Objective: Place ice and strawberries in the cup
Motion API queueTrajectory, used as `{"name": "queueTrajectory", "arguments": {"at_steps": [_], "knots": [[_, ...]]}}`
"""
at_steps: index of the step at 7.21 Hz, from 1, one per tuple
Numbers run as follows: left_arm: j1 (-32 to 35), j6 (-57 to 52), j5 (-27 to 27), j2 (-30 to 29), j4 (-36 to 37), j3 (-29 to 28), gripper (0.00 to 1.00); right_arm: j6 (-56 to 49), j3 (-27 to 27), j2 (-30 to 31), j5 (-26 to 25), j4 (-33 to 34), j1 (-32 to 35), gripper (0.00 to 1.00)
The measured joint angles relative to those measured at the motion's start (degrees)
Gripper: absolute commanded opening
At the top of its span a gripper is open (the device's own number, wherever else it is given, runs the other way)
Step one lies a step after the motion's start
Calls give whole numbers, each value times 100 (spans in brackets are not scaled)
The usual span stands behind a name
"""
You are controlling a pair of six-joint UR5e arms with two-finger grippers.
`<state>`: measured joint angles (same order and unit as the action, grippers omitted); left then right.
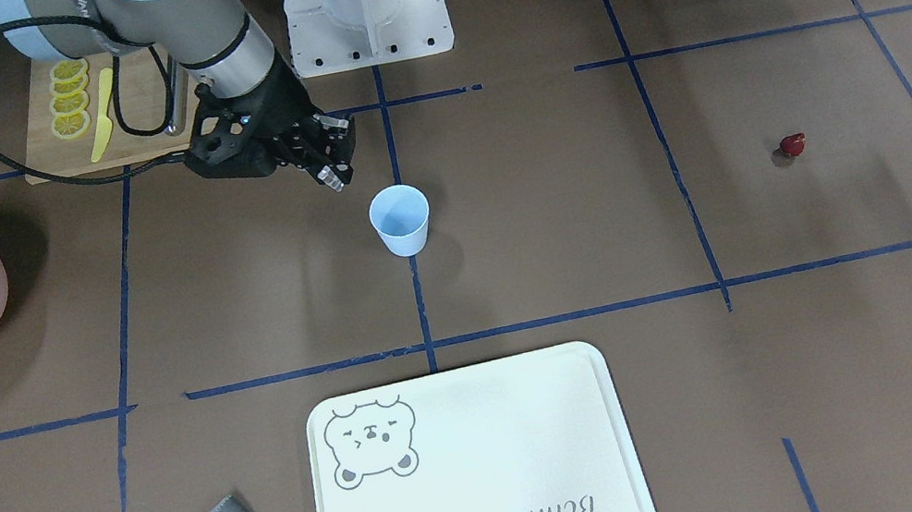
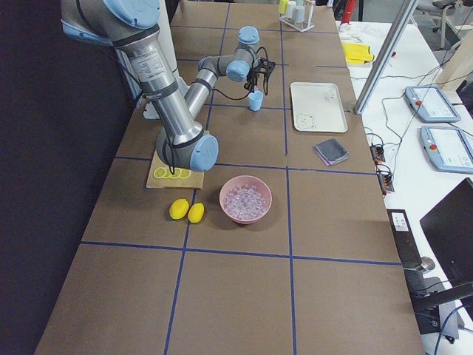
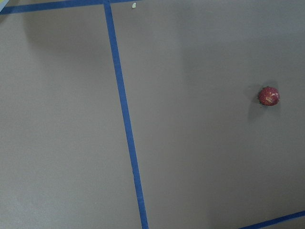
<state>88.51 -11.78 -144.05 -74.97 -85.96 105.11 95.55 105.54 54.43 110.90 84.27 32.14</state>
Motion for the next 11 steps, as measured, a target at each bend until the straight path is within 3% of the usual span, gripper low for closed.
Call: {"name": "queueTrajectory", "arguments": {"at_steps": [1, 2, 3, 4, 6, 8, 11], "knots": [[0, 0, 0, 0, -1, -4, 100, 122, -185, -93, -163, -92, -112, 4], [0, 0, 0, 0, -5, -7, 100, 250, -442, -204, -253, -317, -171, 23], [0, 0, 0, 0, -7, -8, 100, 392, -827, -395, -286, -568, -204, 59], [0, 0, 0, 0, -6, -11, 100, 511, -1116, -537, -294, -733, -226, 79], [0, 0, 0, 0, -6, -15, 100, 594, -1298, -599, -302, -823, -315, 89], [0, 0, 0, 0, -8, -17, 100, 606, -1238, -601, -302, -815, -321, 89], [0, 0, 0, 0, -6, -24, 100, 456, -1, 222, 161, -120, 382, 85]]}}
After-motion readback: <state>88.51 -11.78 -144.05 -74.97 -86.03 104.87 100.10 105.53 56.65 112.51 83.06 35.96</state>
